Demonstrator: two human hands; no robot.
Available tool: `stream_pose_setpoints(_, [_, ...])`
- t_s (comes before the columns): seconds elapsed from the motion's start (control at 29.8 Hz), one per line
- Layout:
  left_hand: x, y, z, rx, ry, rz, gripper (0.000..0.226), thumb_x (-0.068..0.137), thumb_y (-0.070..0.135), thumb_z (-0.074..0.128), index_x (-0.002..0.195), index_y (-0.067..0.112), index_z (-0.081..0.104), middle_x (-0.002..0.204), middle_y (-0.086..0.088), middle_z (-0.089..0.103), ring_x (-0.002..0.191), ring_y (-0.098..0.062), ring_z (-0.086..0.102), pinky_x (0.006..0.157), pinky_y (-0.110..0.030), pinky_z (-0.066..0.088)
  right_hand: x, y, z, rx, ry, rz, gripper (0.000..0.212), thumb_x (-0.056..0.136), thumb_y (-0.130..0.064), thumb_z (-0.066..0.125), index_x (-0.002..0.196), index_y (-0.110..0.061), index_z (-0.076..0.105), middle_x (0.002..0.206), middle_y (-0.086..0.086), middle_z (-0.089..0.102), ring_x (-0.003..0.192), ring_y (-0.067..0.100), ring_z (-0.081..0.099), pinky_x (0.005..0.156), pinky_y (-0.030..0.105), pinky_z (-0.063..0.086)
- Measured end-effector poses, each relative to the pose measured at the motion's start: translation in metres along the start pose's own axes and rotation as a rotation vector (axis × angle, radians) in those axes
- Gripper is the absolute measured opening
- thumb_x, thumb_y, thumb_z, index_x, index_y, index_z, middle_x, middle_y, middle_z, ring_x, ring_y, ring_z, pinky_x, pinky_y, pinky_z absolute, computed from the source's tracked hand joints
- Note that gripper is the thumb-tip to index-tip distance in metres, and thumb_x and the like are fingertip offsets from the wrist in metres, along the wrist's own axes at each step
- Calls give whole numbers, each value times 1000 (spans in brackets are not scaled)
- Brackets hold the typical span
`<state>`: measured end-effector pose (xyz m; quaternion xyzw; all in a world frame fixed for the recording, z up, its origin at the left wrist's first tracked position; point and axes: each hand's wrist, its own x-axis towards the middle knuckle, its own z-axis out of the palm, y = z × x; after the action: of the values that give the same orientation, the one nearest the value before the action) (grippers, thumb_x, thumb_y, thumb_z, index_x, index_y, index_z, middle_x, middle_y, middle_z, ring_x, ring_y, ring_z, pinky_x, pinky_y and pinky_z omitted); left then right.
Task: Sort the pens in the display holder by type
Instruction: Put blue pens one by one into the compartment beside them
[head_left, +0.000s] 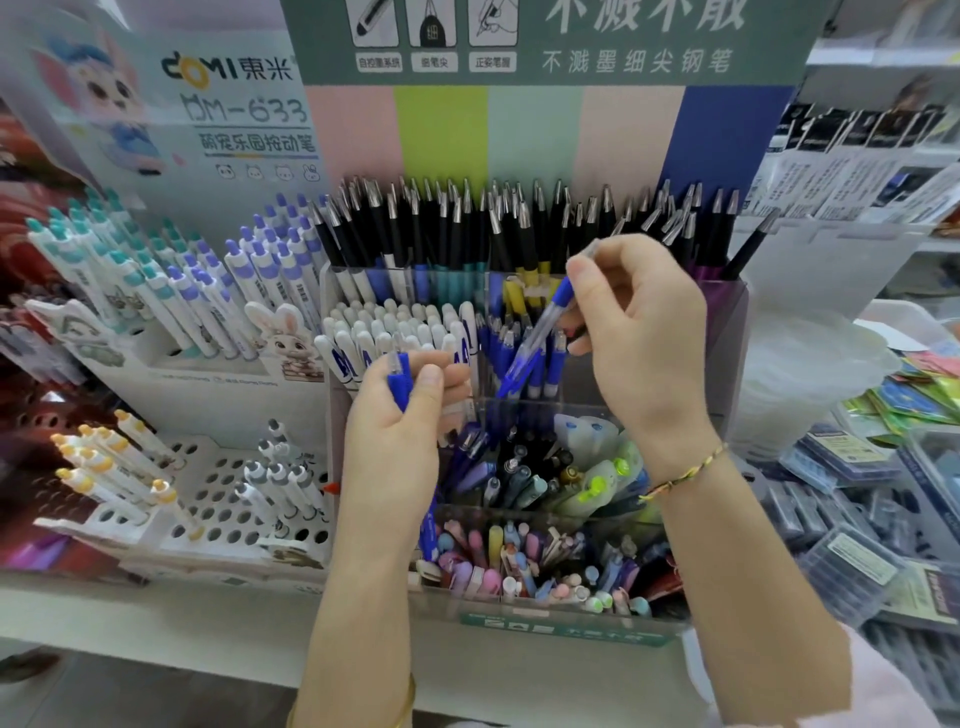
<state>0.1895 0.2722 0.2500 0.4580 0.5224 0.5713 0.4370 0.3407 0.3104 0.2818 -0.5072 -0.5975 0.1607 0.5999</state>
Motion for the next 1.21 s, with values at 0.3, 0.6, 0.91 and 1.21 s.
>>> stream_pose_setpoints(0.3, [-3,4,2,-60,-56,-37,15,100,12,42,103,14,57,84,-5,70,62,-9,63,56,-23,55,-9,2,15,-168,-38,-209,14,92,-17,54,89,-6,62,79,3,63,73,21,63,66,43,51])
stream_pose_setpoints(0.6, [-1,1,4,-55,-80,-64,15,100,10,44,100,15,57,81,-4,67,59,-9,59,49,-21,51,-6,1,4,-241,51,-240,13,92,-16,56,85,-7,62,74,1,60,69,15,56,65,33,48])
stream_pose_setpoints(0.91, [1,-1,11,-45,-98,-83,15,100,10,44,105,12,58,83,-5,68,58,-8,60,48,-19,50,-9,11,11,-261,-54,-189,12,93,-15,55,87,-7,62,75,1,60,69,18,58,64,38,50])
stream_pose_setpoints(1.21, [0,-1,11,-39,-104,-76,15,100,10,44,104,13,58,81,-4,69,59,-9,59,49,-19,49,-8,16,13,-592,-236,-132,18,86,-33,65,90,-16,71,92,-1,55,89,19,54,64,30,42])
